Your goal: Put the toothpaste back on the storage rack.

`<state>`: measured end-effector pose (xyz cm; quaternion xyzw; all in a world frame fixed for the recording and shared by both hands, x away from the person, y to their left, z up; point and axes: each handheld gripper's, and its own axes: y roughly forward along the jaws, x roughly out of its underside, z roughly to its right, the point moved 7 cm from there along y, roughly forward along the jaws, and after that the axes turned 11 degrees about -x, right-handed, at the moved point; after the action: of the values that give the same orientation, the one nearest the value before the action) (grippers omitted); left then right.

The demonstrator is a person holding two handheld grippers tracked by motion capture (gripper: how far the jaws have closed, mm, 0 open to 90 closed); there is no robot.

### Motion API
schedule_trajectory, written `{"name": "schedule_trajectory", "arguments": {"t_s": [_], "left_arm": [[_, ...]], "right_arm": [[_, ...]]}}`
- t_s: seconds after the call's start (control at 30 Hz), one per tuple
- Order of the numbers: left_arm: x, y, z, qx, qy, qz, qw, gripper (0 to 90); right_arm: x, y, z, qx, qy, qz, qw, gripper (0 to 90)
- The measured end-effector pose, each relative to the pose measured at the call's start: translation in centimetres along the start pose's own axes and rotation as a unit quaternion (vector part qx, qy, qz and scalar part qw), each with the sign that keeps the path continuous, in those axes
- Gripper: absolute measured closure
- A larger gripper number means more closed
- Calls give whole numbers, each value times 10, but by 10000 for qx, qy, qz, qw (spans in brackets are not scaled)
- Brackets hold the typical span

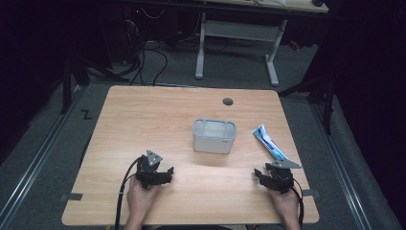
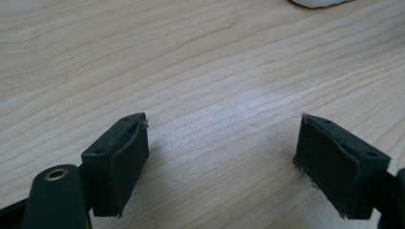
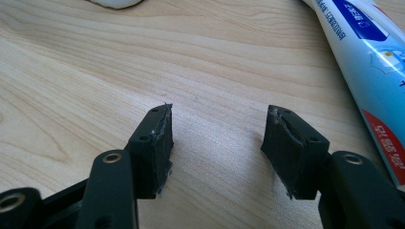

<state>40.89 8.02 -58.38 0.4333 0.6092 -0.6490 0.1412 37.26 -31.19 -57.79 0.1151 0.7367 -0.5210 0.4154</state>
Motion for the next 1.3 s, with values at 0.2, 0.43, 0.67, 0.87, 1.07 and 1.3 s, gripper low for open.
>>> {"name": "schedule_trajectory", "arguments": {"t_s": [0.2,0.43,0.67,0.87,1.07,1.3], "left_arm": [[0,0,0,0,5,-5,10000,191],[0,0,0,1,4,-9,10000,191],[0,0,0,7,2,-8,10000,192],[-1,1,0,34,-13,-10,10000,192],[-2,2,0,25,-2,-19,10000,180],[-1,2,2,-1,14,-65,10000,131]], "right_arm": [[0,0,0,15,11,0,10000,425],[0,1,0,-1,-1,-11,10000,396],[0,3,-4,-135,-109,-96,9998,301],[-1,3,-3,-133,-86,-78,9998,339],[0,-2,-2,-88,-43,-45,9999,455],[-1,-19,-2,-191,-105,201,9996,562]]}}
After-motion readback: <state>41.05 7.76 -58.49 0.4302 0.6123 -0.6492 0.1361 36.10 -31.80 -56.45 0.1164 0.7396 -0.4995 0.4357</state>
